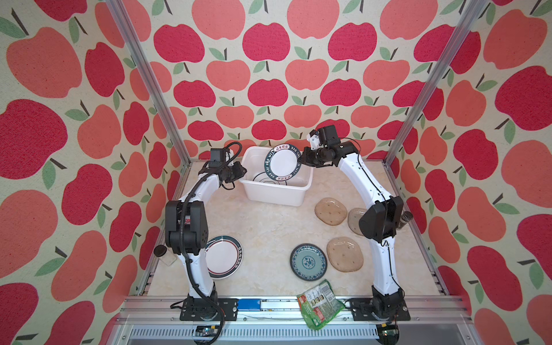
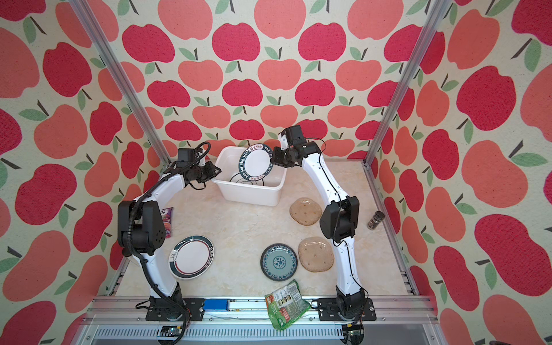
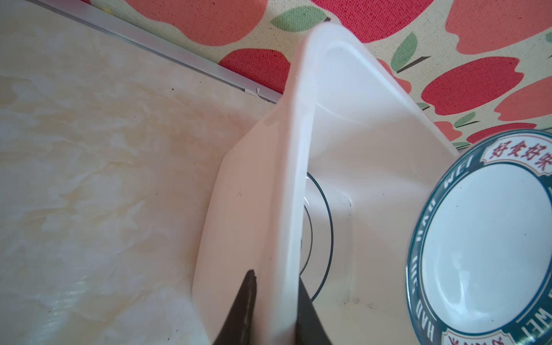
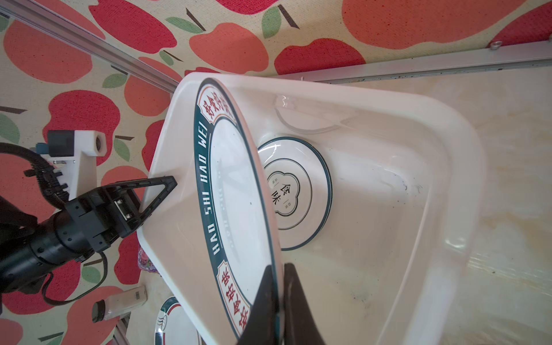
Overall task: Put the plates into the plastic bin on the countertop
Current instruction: 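Lower the green-rimmed plate into the bin and open the right gripper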
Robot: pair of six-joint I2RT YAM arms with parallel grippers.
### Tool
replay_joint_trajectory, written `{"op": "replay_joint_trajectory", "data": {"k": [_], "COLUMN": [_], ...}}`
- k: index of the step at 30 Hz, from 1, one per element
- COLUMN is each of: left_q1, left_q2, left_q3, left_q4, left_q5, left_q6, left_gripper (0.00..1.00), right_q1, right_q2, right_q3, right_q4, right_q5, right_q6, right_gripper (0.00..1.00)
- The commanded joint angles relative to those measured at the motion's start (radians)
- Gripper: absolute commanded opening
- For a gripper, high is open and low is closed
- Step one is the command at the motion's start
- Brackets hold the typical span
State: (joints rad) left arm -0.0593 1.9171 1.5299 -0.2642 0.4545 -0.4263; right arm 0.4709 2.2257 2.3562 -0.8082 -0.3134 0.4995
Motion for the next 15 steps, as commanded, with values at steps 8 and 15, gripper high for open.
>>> {"op": "replay_joint_trajectory", "data": {"k": [8,15], "left_q1": [-0.03,-0.049], "left_q2": [-0.164,-0.188], "left_q3": [-0.102,-0.138], "left_q4": [-0.146,-0.135], "left_q5": [-0.007,-0.033], "left_q6": [-0.023,-0.029], "left_gripper": [0.08,0.09], "right_q1": [0.049,0.065], "right_q2": [0.002,0.049], "right_q3": [0.049,0.073], "right_q4": [-0.094,-0.207], "right_q5": [-0.043,-0.023], "right_q6": [-0.073,-0.134], "right_gripper": [0.0,0.0]}}
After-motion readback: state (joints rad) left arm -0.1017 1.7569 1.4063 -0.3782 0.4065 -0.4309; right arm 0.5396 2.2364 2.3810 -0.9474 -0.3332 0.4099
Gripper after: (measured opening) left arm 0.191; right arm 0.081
